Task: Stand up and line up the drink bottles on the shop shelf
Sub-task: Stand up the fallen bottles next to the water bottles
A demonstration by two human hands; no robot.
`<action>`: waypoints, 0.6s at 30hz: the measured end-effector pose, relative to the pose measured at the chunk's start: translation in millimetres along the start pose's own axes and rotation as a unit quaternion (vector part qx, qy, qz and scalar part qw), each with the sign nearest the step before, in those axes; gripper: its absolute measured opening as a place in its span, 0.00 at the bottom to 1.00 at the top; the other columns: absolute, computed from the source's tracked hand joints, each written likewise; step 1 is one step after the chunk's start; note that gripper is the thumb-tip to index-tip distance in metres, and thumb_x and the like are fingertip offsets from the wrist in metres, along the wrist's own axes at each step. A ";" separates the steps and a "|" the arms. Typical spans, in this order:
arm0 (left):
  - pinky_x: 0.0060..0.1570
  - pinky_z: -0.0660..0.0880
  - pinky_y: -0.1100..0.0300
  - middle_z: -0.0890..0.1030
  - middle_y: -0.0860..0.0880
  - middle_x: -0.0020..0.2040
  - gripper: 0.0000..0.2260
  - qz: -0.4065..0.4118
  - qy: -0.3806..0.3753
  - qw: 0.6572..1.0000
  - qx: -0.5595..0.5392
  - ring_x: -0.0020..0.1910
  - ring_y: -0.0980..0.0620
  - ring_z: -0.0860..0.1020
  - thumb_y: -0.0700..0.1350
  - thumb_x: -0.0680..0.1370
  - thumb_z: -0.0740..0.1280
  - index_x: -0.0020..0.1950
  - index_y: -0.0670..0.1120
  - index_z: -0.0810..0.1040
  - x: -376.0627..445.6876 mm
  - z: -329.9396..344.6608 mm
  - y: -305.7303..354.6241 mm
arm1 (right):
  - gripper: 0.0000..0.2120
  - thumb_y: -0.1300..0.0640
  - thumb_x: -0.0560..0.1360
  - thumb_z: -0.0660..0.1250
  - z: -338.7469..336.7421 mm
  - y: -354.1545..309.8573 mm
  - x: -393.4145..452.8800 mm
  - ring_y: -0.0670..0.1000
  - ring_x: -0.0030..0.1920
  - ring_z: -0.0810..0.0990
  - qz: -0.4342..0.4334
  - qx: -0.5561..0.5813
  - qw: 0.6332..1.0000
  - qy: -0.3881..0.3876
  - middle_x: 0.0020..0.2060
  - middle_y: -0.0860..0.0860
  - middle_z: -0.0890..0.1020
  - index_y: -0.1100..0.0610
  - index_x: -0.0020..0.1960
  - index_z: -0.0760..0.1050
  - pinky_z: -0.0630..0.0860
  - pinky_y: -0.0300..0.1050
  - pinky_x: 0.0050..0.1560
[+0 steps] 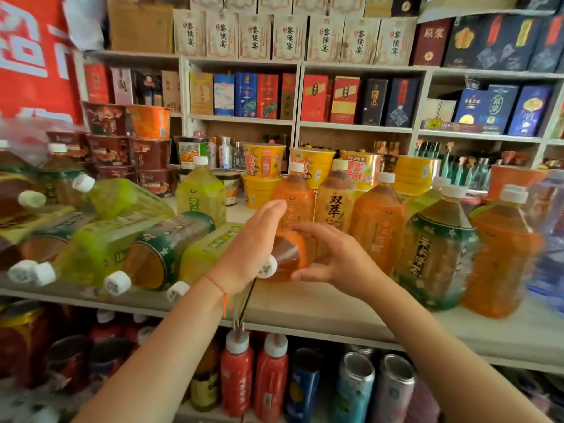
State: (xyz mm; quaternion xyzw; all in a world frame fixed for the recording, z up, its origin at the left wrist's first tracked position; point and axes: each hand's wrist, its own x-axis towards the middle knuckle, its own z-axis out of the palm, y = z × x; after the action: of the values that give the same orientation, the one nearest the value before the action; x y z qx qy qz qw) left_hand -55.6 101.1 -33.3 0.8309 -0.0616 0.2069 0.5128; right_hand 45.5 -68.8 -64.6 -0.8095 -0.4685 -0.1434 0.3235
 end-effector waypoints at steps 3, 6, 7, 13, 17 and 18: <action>0.65 0.67 0.58 0.76 0.53 0.67 0.22 -0.014 0.062 0.993 -0.099 0.68 0.55 0.73 0.61 0.82 0.53 0.72 0.55 0.71 0.0 6.1 1.2 | 0.38 0.36 0.65 0.76 -3.9 0.0 -1.4 0.44 0.64 0.75 0.000 0.032 0.999 0.008 0.64 0.44 0.77 0.46 0.71 0.71 0.80 0.49 0.59; 0.57 0.70 0.58 0.78 0.55 0.59 0.30 -0.007 0.070 0.989 -0.131 0.60 0.58 0.76 0.70 0.68 0.54 0.65 0.60 0.75 -2.0 9.6 7.9 | 0.33 0.40 0.66 0.77 -12.0 1.2 -0.5 0.42 0.60 0.79 0.008 0.066 0.997 0.028 0.60 0.41 0.79 0.45 0.68 0.74 0.79 0.46 0.60; 0.57 0.70 0.59 0.79 0.55 0.59 0.31 0.000 0.068 0.990 -0.127 0.60 0.58 0.75 0.71 0.67 0.53 0.65 0.61 0.75 -2.2 10.9 9.4 | 0.32 0.39 0.66 0.77 -14.1 1.5 -0.4 0.42 0.59 0.79 0.010 0.068 0.997 0.026 0.59 0.40 0.79 0.44 0.67 0.73 0.79 0.46 0.60; 0.55 0.70 0.65 0.77 0.59 0.63 0.32 0.040 0.058 0.994 -0.083 0.61 0.67 0.75 0.69 0.65 0.64 0.67 0.60 0.75 -0.3 13.7 5.2 | 0.31 0.39 0.68 0.73 -16.1 1.2 -0.7 0.42 0.57 0.80 0.025 0.088 0.995 0.029 0.59 0.38 0.78 0.44 0.69 0.71 0.78 0.40 0.58; 0.64 0.68 0.66 0.72 0.60 0.68 0.41 0.072 0.011 0.995 0.065 0.69 0.66 0.68 0.62 0.63 0.79 0.74 0.61 0.67 2.7 -0.2 -10.3 | 0.29 0.43 0.72 0.71 -17.3 -2.1 3.6 0.42 0.58 0.78 0.026 0.069 0.997 0.025 0.60 0.39 0.76 0.45 0.71 0.69 0.77 0.39 0.59; 0.65 0.68 0.66 0.73 0.60 0.68 0.41 0.077 0.009 0.994 0.080 0.69 0.66 0.69 0.60 0.64 0.80 0.74 0.60 0.67 4.1 -3.9 -14.2 | 0.30 0.42 0.72 0.70 -17.1 -3.2 3.7 0.42 0.57 0.78 0.027 0.066 0.997 0.024 0.60 0.39 0.75 0.45 0.71 0.69 0.77 0.39 0.58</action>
State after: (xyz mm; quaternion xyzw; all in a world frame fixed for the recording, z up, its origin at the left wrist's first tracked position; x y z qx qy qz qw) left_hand -48.6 111.6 -41.8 0.8601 -0.1045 0.2577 0.4277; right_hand 45.9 -76.4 -48.5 -0.7952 -0.4470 -0.1229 0.3909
